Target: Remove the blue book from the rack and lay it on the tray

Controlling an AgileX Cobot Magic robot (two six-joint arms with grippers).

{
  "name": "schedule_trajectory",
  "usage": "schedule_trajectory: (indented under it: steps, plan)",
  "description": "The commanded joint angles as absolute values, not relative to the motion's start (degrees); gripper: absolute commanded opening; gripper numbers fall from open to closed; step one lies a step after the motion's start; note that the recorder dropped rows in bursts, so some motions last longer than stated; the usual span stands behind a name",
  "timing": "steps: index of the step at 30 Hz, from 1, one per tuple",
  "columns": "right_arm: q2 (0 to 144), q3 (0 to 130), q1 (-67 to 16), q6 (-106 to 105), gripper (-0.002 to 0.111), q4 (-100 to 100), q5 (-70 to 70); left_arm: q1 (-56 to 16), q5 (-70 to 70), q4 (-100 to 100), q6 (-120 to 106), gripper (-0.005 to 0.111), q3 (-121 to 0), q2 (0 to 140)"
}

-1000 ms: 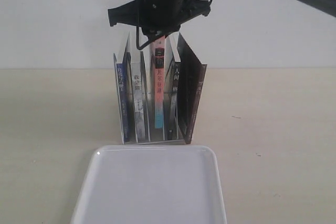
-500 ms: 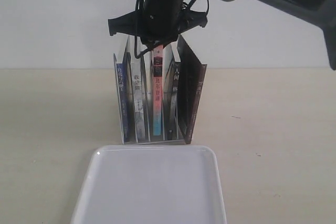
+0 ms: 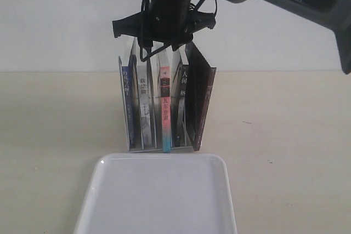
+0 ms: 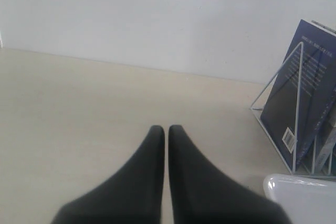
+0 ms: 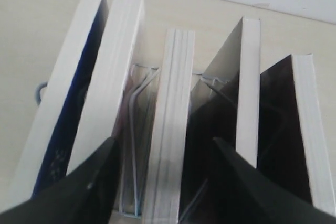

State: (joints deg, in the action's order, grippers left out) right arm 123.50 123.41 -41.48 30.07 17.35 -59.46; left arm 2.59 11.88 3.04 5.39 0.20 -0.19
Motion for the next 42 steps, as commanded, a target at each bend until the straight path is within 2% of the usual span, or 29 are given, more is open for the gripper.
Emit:
schedule_trajectory:
  steps: [1, 11, 18, 24, 28, 38, 42]
  plan:
    - [120.03, 123.93, -41.35, 29.86, 0.05, 17.42, -62.02, 2.78, 11.47, 3.63, 5.92, 0.004, 0.0, 0.0]
    - [111.99, 123.93, -41.35, 27.9, 0.05, 17.18, -69.96, 2.78, 11.47, 3.63, 5.92, 0.004, 0.0, 0.0]
    - [109.01, 123.93, -41.46, 26.18, 0.05, 15.63, -69.96, 2.78, 11.47, 3.63, 5.92, 0.004, 0.0, 0.0]
    - [107.86, 124.06, -46.01, 25.02, 0.05, 15.51, -69.96, 2.78, 11.47, 3.63, 5.92, 0.004, 0.0, 0.0]
    - [108.65, 124.06, -50.32, 25.4, 0.05, 15.51, -65.72, 2.78, 11.47, 3.63, 5.92, 0.004, 0.0, 0.0]
    - [115.89, 124.06, -50.36, 27.5, 0.05, 12.65, -55.79, 2.78, 11.47, 3.63, 5.92, 0.004, 0.0, 0.0]
    - [118.88, 124.06, -50.36, 28.27, 0.05, 17.16, -52.51, 2.78, 11.47, 3.63, 5.92, 0.004, 0.0, 0.0]
